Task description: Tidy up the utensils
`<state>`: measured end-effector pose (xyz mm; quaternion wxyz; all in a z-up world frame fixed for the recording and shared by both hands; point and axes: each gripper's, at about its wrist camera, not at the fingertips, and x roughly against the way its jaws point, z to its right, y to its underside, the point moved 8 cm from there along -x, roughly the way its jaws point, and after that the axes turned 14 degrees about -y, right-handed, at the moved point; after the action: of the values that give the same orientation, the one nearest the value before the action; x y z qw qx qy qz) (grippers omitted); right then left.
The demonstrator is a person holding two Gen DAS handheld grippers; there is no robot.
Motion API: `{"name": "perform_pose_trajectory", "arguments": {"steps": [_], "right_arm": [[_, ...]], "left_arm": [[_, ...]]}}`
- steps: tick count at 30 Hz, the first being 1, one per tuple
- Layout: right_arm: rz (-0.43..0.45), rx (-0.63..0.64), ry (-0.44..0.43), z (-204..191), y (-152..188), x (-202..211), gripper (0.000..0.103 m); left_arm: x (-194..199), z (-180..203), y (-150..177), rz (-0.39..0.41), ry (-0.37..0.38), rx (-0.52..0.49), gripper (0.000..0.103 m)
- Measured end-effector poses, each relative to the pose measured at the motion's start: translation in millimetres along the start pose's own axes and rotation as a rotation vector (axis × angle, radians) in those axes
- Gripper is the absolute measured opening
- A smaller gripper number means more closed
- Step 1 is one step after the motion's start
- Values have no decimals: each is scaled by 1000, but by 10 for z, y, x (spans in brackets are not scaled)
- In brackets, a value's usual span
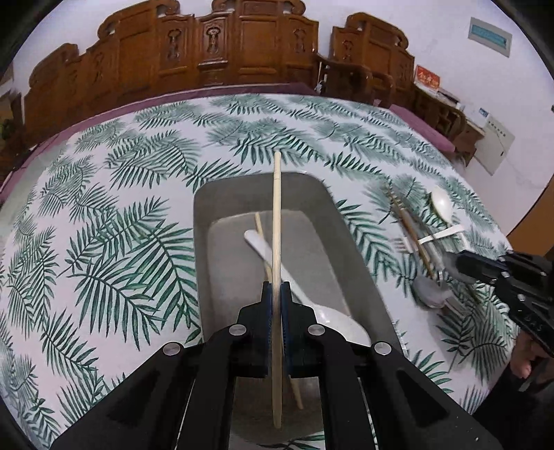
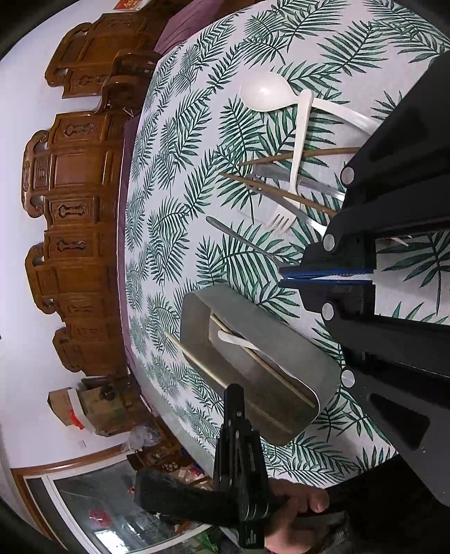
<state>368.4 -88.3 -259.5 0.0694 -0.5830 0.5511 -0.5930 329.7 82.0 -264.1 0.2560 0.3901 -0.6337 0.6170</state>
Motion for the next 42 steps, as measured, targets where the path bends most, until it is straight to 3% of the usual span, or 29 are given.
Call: {"name": "perform_pose_trajectory", "arguments": {"steps": [11, 20, 26, 28, 35, 42], "right_arm": [[2, -8, 2, -10, 1, 22, 2], [35, 2, -21, -144, -63, 108, 2], [48, 54, -58, -465, -212, 56, 2], [47, 74, -69, -576, -247, 15, 2], [3, 130, -124, -998, -356, -305, 2], [-75, 107, -166, -1174, -334, -801, 2]], "left_arm": [[-172, -114, 81, -60, -23, 36, 4], [-16, -172, -6, -12, -22, 41, 5], [130, -265, -101, 34, -19, 50, 9], [202, -312, -137, 56, -21, 54, 14], [331, -475, -205, 93, -21, 79, 15], [376, -623, -230, 106, -34, 108, 15]]}}
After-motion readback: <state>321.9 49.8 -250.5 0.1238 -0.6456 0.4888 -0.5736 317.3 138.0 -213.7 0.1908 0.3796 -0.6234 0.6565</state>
